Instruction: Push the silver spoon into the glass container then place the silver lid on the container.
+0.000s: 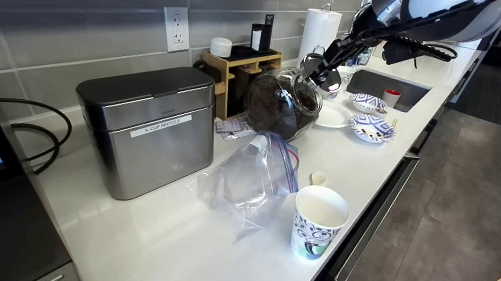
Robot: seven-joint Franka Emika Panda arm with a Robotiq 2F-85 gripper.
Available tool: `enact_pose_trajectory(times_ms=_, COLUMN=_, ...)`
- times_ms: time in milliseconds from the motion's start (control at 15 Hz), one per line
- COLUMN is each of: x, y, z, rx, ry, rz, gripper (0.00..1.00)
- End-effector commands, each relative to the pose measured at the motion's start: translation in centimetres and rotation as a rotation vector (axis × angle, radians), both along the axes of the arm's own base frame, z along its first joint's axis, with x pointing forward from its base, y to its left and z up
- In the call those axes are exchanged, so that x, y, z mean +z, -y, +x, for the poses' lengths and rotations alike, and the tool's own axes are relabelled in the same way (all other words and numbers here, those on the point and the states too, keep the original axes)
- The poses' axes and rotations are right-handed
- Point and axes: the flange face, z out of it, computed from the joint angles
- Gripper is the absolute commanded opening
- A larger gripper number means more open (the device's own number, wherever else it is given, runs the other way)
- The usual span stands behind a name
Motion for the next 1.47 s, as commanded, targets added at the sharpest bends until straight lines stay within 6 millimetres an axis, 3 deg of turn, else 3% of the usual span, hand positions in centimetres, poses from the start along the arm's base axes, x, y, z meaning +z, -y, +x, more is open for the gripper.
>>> enact_pose_trajectory(times_ms=0, x=-1.4, y=-0.7, z=-0.2, rx=-0.004, ry=0.014, rz=0.012, gripper=0.21)
enact_pose_trajectory(times_ms=800, x=-4.0, y=-2.3, z=0.3, rx=0.02, ry=0.019, rz=0.029, gripper=0.21)
enact_pose_trajectory(times_ms=1400, x=-5.2, y=-1.8, z=0.5, rx=0.023, ry=0.002, rz=0.009, gripper=0.21)
